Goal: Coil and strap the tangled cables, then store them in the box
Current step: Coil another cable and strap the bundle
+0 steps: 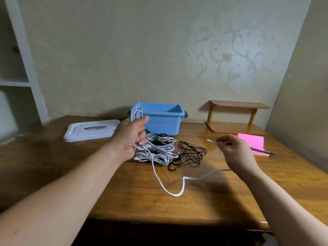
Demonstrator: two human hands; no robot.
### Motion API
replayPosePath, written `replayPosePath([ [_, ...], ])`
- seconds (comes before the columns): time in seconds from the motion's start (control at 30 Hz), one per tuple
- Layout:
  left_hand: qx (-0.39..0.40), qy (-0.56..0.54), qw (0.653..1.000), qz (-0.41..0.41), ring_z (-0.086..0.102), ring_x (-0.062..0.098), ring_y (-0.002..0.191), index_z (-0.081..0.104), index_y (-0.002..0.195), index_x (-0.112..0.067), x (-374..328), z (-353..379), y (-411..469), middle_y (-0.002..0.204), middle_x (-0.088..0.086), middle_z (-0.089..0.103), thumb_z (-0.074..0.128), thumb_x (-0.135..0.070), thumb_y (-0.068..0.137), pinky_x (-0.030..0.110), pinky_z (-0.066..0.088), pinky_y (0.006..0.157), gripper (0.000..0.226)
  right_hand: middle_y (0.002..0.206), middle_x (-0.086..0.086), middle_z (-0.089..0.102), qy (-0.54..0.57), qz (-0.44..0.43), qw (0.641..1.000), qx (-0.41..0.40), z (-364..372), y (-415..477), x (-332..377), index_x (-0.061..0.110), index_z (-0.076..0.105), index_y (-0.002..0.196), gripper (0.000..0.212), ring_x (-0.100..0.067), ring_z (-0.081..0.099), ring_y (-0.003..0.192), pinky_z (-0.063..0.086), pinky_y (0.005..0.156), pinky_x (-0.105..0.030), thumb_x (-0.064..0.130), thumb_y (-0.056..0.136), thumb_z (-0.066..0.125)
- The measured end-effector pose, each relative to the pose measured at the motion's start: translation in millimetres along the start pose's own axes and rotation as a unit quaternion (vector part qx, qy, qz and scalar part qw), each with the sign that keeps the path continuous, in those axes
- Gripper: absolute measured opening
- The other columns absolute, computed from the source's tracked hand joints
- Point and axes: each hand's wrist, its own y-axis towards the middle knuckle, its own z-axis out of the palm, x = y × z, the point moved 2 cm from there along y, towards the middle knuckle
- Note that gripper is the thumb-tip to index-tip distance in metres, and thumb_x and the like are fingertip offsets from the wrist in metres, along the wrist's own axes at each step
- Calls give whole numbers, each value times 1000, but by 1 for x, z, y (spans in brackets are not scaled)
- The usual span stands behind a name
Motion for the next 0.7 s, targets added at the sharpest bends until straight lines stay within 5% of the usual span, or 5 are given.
replayPosePath([
  [0.1, -18, -2, 1000, -12, 25, 9, 39, 41, 77, -23, 5, -1, -1, 55, -5, 31, 60, -22, 109, 21, 28, 37, 37, 122, -1, 69, -128, 5, 991, 39, 13, -1, 5, 21, 70, 123, 20, -22, 63, 112, 53, 92, -38, 28, 107, 61],
  [0.27, -21, -12, 1000, 12, 26, 10, 41, 40, 78, -22, 9, 21, -1, 54, -6, 33, 58, -25, 110, 23, 29, 40, 37, 125, 3, 65, -260, -198, 945, -33, 29, -35, 76, 28, 67, 126, 37, -21, 56, 120, 38, 107, -45, 52, 108, 45],
  [0.37, -44, -15, 998, 30, 30, 13, 43, 45, 80, -21, 9, 34, 3, 57, -3, 34, 58, -28, 110, 27, 36, 44, 34, 110, 11, 69, -292, -243, 923, 59, 56, -61, 108, 33, 65, 111, 53, -17, 60, 108, 38, 101, -42, 70, 104, 28],
  [0.57, -123, 64, 983, 122, 33, 11, 38, 48, 86, -21, 5, 31, 9, 49, -9, 36, 59, -30, 110, 28, 39, 48, 28, 97, 16, 56, -272, -282, 873, 291, 66, -92, 110, 34, 58, 92, 66, -9, 51, 97, 39, 101, -41, 94, 88, 31],
  [0.7, -137, 144, 968, 154, 43, 14, 41, 54, 92, -25, 12, 28, 8, 59, -4, 46, 66, -37, 105, 37, 47, 55, 21, 108, 12, 60, -264, -312, 820, 401, 76, -108, 107, 34, 65, 106, 34, -11, 54, 107, 37, 104, -40, 65, 93, 65],
])
